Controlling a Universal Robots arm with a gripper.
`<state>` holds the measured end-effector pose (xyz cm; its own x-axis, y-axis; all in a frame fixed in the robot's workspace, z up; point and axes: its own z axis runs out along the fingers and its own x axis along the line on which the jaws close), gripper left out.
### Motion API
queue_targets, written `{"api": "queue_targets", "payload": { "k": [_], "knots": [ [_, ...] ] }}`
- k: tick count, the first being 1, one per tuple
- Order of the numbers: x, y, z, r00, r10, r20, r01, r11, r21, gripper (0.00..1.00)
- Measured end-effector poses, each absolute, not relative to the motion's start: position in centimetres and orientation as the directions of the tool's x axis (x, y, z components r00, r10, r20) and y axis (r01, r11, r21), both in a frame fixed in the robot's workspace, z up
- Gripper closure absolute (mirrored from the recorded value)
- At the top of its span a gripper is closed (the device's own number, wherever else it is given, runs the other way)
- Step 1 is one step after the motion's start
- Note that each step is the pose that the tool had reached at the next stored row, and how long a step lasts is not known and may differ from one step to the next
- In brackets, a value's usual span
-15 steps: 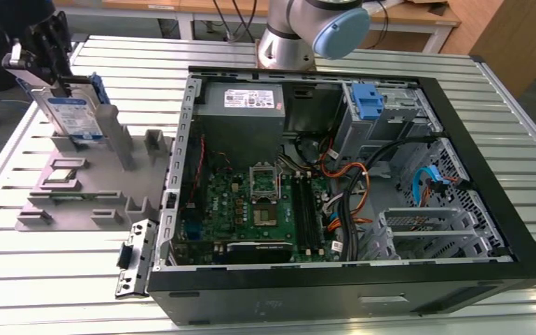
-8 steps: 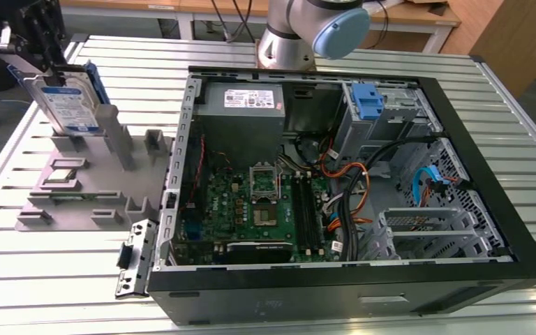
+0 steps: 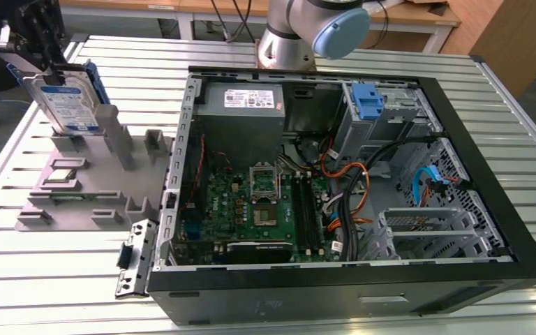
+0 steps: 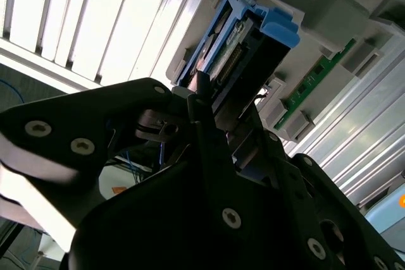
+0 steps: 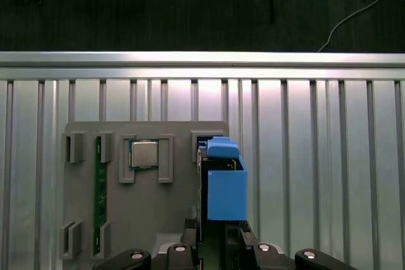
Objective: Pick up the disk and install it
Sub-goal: 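Pick up the disk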
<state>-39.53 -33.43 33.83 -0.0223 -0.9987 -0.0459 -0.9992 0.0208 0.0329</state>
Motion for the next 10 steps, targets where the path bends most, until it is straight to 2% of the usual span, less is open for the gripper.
{"api": "queue_targets", "payload": {
  "k": [10],
  "knots": [
    [-39.53, -33.43, 34.69, -0.022, -0.999, -0.046, -0.999, 0.021, 0.033, 0.65]
  ]
}}
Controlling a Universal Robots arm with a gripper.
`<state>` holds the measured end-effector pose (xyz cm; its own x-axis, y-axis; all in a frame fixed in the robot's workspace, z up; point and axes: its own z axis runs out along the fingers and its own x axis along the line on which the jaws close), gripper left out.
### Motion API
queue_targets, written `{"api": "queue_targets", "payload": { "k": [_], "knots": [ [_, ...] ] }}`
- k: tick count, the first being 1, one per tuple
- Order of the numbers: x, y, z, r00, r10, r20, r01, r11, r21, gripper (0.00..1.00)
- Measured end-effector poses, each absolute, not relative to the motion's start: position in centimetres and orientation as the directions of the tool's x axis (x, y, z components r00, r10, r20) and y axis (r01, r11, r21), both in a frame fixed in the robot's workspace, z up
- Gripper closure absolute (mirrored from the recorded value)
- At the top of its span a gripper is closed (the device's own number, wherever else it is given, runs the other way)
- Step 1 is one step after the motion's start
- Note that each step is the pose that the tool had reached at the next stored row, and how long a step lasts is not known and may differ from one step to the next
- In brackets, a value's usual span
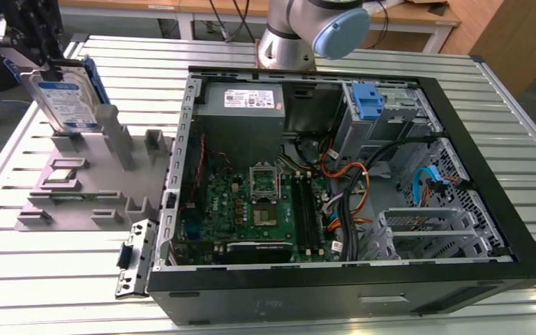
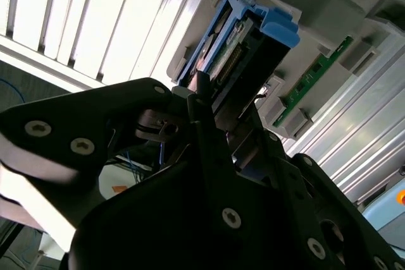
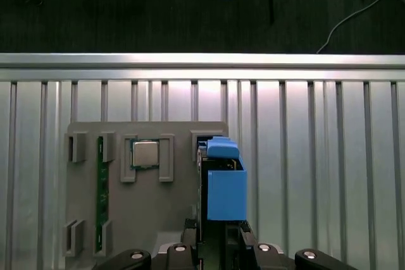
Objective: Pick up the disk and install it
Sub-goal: 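Pick up the disk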
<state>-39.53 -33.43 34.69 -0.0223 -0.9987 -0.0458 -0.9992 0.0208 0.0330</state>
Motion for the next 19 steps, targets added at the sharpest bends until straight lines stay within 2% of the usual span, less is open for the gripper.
{"api": "queue_targets", "payload": {
  "k": [11, 19],
  "knots": [
    [-39.5, -33.4, 37.4, -0.022, -0.999, -0.046, -0.999, 0.021, 0.033, 0.65],
    [-39.5, -33.4, 38.3, -0.022, -0.999, -0.046, -0.999, 0.021, 0.033, 0.65]
  ]
}}
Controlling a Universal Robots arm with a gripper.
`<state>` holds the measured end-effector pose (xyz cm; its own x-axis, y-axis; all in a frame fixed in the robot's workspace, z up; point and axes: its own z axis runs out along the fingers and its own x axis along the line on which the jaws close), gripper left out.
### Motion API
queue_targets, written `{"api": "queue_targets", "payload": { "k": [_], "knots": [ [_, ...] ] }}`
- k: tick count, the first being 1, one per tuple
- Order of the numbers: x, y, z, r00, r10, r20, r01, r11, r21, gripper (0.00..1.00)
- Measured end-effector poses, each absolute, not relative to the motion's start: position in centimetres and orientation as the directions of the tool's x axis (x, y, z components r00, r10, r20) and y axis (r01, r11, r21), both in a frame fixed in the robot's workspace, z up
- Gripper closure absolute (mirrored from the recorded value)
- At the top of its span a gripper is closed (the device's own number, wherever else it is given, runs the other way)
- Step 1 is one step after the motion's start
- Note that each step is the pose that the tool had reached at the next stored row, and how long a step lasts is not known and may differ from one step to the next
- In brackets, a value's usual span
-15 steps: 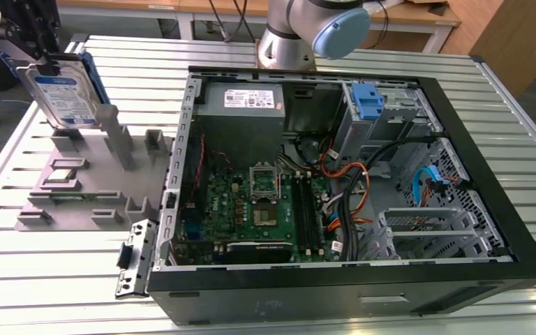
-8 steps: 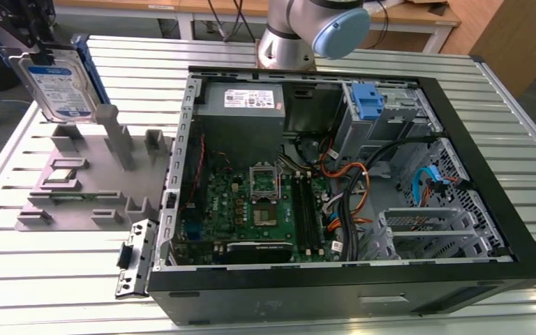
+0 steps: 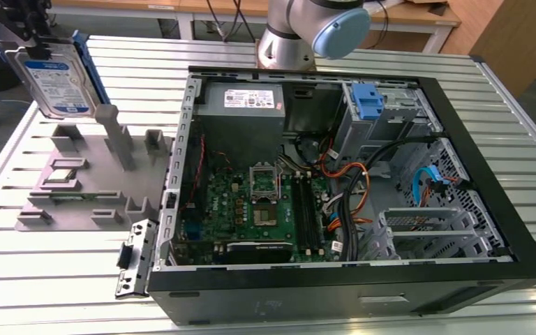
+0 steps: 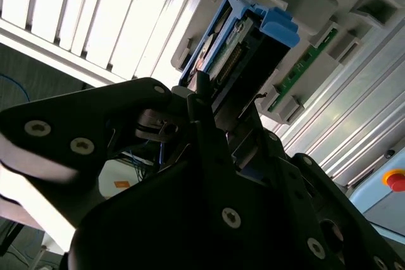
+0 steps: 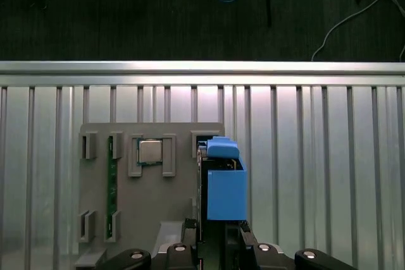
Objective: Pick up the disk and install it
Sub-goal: 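Pick up the disk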
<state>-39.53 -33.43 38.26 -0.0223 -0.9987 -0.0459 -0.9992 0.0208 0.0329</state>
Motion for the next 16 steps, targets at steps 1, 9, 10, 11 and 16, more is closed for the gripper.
{"api": "queue_targets", "payload": {
  "k": [1, 9, 10, 11, 16],
  "knots": [
    [-39.53, -33.43, 38.28, -0.022, -0.999, -0.046, -0.999, 0.021, 0.033, 0.65],
    [-39.53, -33.43, 38.49, -0.022, -0.999, -0.046, -0.999, 0.021, 0.033, 0.65],
    [-39.54, -33.43, 38.54, -0.022, -0.999, -0.046, -0.999, 0.021, 0.033, 0.65],
    [-39.53, -33.43, 38.57, -0.022, -0.999, -0.046, -0.999, 0.021, 0.033, 0.65],
    [-39.53, -33.43, 38.70, -0.022, -0.999, -0.046, -0.999, 0.021, 0.033, 0.65]
  ]
}}
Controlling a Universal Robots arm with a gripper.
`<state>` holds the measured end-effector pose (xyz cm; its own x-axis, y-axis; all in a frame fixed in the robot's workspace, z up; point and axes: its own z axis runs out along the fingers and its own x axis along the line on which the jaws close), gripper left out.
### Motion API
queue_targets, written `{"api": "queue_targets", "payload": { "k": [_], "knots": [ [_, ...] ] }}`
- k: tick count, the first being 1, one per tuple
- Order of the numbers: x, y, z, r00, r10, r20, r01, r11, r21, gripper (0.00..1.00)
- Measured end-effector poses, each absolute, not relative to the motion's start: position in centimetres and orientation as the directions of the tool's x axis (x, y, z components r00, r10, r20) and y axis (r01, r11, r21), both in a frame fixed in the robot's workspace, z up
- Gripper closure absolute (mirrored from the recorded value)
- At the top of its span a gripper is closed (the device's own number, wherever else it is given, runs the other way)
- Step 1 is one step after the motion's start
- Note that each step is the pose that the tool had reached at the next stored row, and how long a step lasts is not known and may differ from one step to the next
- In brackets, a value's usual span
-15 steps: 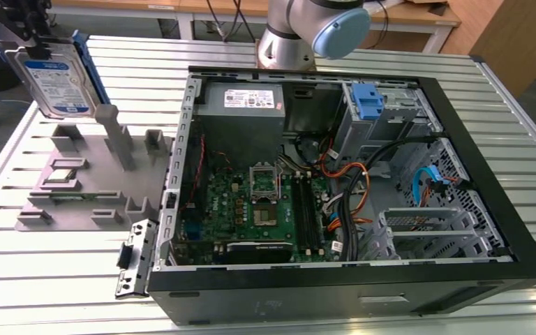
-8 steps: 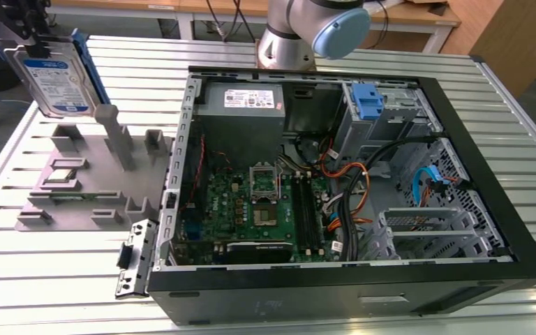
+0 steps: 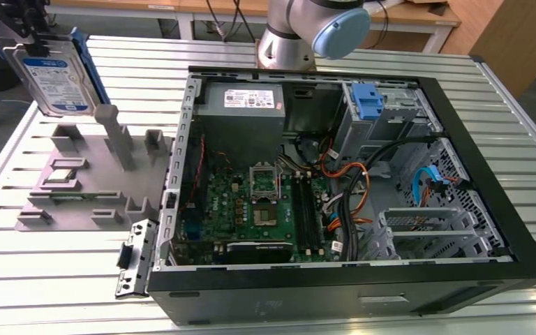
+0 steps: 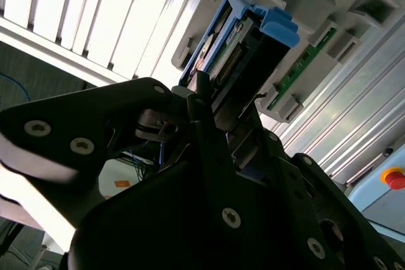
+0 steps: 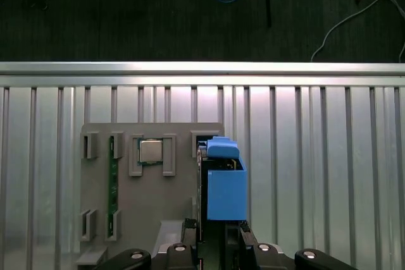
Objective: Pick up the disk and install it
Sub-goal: 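Pick up the disk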
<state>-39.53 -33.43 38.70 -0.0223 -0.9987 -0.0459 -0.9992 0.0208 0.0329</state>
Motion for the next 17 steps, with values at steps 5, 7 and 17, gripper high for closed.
{"api": "queue_targets", "payload": {
  "k": [5, 7, 17],
  "knots": [
    [-39.53, -33.43, 38.73, -0.022, -0.999, -0.046, -0.999, 0.021, 0.033, 0.65],
    [-39.53, -33.43, 39.00, -0.022, -0.999, -0.046, -0.999, 0.021, 0.033, 0.65],
    [-39.35, -33.43, 39.24, -0.022, -0.999, -0.046, -0.999, 0.021, 0.033, 0.65]
  ]
}}
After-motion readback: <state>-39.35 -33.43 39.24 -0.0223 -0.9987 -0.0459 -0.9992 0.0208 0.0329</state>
